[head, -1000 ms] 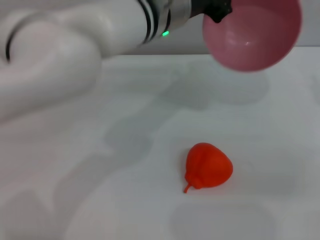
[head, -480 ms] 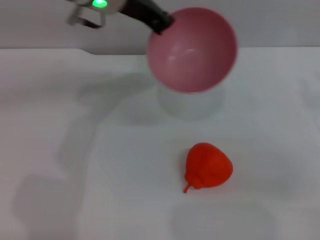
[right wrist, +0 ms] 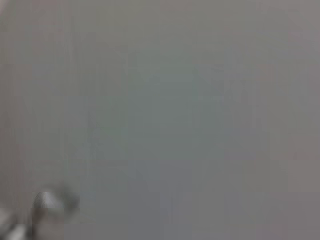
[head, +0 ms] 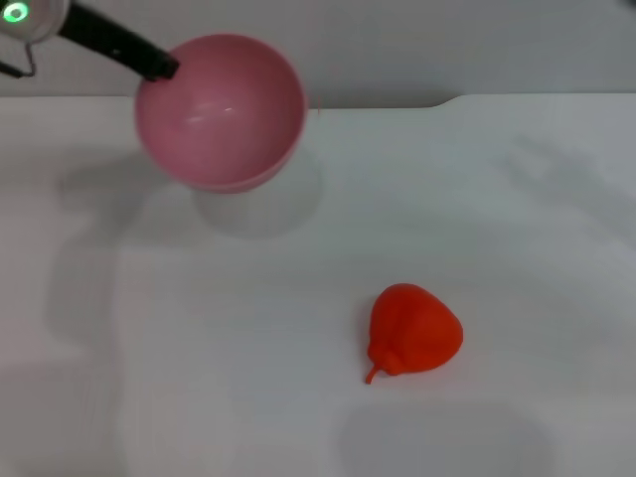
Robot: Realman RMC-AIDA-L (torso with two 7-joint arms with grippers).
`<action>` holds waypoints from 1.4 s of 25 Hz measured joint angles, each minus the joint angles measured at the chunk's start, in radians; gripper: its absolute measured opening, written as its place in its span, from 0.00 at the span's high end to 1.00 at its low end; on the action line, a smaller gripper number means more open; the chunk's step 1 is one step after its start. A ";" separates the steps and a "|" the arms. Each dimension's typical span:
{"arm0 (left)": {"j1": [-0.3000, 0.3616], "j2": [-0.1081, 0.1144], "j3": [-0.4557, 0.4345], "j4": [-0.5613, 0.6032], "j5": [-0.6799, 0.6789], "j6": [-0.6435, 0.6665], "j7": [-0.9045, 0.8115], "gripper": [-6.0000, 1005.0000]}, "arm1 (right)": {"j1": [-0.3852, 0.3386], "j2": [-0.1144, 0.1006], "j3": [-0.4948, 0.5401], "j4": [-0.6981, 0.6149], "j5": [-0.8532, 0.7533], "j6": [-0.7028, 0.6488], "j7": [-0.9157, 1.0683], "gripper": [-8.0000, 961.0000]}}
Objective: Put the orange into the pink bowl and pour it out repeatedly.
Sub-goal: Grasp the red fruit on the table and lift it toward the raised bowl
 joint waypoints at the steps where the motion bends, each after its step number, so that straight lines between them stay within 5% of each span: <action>1: 0.000 0.000 0.000 0.000 0.000 0.000 0.000 0.95 | 0.017 0.000 0.031 -0.057 -0.129 0.006 0.101 0.48; 8: 0.020 -0.003 0.008 0.007 0.004 -0.001 0.000 0.95 | 0.211 0.009 0.031 -0.291 -1.023 -0.033 0.640 0.48; 12: 0.017 -0.004 0.009 0.008 0.004 -0.012 0.002 0.95 | 0.342 0.049 -0.058 -0.234 -1.292 -0.124 0.709 0.48; 20: 0.022 -0.010 0.015 0.008 0.004 -0.024 0.008 0.95 | 0.432 0.084 -0.260 -0.060 -1.338 -0.161 0.687 0.48; 35: 0.024 -0.027 0.048 0.004 0.004 -0.028 0.015 0.95 | 0.424 0.088 -0.372 0.000 -1.262 -0.157 0.697 0.48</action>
